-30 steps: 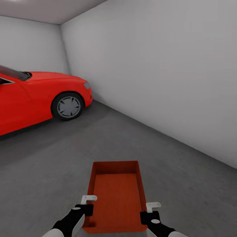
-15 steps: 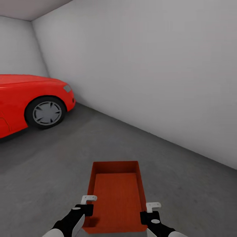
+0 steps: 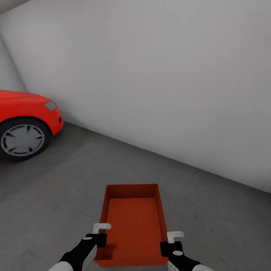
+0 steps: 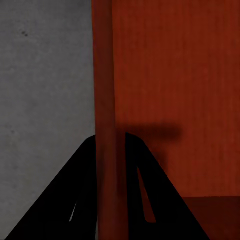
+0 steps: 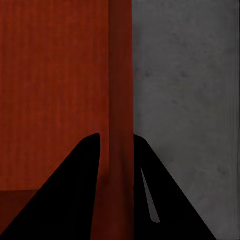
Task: Move the two storage containers from the living room to the garage. In the garage, place one container on the floor and stack the other container on top of it (either order is fine).
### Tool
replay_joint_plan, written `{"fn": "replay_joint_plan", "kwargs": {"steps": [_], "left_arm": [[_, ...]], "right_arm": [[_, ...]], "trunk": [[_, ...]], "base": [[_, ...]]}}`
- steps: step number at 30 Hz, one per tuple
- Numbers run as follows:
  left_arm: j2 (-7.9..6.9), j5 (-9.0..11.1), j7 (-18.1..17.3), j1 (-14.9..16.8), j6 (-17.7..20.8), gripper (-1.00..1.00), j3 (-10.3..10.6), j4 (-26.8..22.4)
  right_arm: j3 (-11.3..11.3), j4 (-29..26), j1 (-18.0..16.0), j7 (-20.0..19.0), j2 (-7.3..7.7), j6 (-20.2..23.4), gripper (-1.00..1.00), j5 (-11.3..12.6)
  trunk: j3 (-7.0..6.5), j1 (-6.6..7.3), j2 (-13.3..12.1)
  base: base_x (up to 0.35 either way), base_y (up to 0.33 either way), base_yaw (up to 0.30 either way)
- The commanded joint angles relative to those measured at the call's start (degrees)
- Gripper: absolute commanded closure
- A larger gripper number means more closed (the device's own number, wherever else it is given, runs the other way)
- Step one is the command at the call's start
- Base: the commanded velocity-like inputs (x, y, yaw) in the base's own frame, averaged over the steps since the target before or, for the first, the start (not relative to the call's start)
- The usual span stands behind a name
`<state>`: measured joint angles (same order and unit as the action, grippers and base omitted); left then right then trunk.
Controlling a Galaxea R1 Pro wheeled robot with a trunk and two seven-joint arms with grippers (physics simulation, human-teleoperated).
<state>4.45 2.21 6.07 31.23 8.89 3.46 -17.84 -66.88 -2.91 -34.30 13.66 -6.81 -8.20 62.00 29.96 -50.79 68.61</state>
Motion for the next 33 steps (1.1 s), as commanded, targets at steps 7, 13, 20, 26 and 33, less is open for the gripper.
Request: {"fn": "replay_joint_plan", "kwargs": {"steps": [7, 13, 20, 26, 33], "left_arm": [[-1.2, -0.19, 0.52, -0.05, 0.43, 1.0, 0.32, 0.08], [-1.2, -0.2, 0.52, -0.04, 0.43, 1.0, 0.32, 0.08], [-1.2, -0.21, 0.52, -0.05, 0.43, 1.0, 0.32, 0.08], [-1.2, -0.19, 0.52, -0.06, 0.43, 1.0, 0.32, 0.08], [-1.2, -0.19, 0.52, -0.06, 0.43, 1.0, 0.32, 0.08]], "right_arm": [[-0.05, 0.1, -0.06, 0.93, 1.53, -1.2, 1.0, 0.14], [-0.03, 0.1, -0.06, 0.93, 1.53, -1.2, 1.0, 0.14], [-0.04, 0.1, -0.06, 0.93, 1.53, -1.2, 1.0, 0.14], [-0.02, 0.1, -0.06, 0.93, 1.53, -1.2, 1.0, 0.14], [-0.02, 0.1, -0.06, 0.93, 1.53, -1.2, 1.0, 0.14]], "trunk": [[0.05, -0.03, 0.03], [0.05, -0.03, 0.03], [0.05, -0.03, 0.03], [0.05, -0.03, 0.03], [0.05, -0.03, 0.03]], "base": [[0.322, 0.0, -0.286], [0.322, 0.0, -0.286], [0.322, 0.0, -0.286], [0.321, 0.0, -0.286], [0.054, 0.0, -0.286]]}}
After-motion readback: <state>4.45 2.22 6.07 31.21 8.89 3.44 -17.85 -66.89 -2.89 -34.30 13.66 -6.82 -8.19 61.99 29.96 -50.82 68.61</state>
